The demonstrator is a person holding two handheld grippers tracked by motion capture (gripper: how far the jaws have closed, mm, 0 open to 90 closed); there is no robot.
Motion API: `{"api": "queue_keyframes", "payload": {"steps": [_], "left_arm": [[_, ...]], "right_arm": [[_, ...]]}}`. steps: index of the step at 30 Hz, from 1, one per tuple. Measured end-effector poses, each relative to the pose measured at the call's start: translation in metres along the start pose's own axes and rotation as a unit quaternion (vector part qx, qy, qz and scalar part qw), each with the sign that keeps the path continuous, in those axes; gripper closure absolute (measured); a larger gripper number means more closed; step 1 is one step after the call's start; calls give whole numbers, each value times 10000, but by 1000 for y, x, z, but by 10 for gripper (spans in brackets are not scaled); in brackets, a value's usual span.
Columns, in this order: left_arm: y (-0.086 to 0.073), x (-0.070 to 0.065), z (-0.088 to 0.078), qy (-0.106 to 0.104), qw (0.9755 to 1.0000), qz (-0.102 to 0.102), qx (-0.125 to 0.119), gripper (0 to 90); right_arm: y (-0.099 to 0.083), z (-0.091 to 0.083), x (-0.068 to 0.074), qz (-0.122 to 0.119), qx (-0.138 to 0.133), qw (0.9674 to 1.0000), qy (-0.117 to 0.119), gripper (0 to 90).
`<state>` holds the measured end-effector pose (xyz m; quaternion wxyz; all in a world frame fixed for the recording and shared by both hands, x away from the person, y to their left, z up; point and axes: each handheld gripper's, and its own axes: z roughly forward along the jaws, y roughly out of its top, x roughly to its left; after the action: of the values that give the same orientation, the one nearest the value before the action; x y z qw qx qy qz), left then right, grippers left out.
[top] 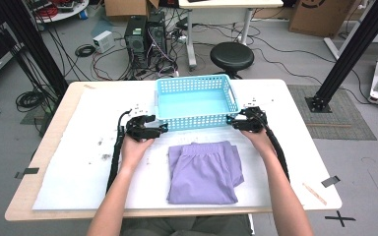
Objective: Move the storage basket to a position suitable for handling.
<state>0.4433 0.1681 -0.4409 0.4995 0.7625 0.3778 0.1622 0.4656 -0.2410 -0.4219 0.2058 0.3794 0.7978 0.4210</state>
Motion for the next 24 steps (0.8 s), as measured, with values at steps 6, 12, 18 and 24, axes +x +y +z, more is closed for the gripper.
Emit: {"api": "queue_keyframes", "payload": {"steps": [6, 12, 18, 24], "left_arm": [[10, -6, 10, 80, 9998, 142, 88, 291], [11, -6, 10, 108, 9997, 171, 112, 291], [11, -7, 12, 170, 9995, 236, 121, 295], [11, -7, 12, 189, 9994, 274, 134, 305]], "right_arm": [[1, 2, -1, 16, -12, 10000, -5, 371], [0, 4, -1, -25, -37, 10000, -9, 346], [0, 5, -1, -76, -68, 9999, -80, 352], [1, 5, 2, -121, -49, 9997, -210, 363]]}}
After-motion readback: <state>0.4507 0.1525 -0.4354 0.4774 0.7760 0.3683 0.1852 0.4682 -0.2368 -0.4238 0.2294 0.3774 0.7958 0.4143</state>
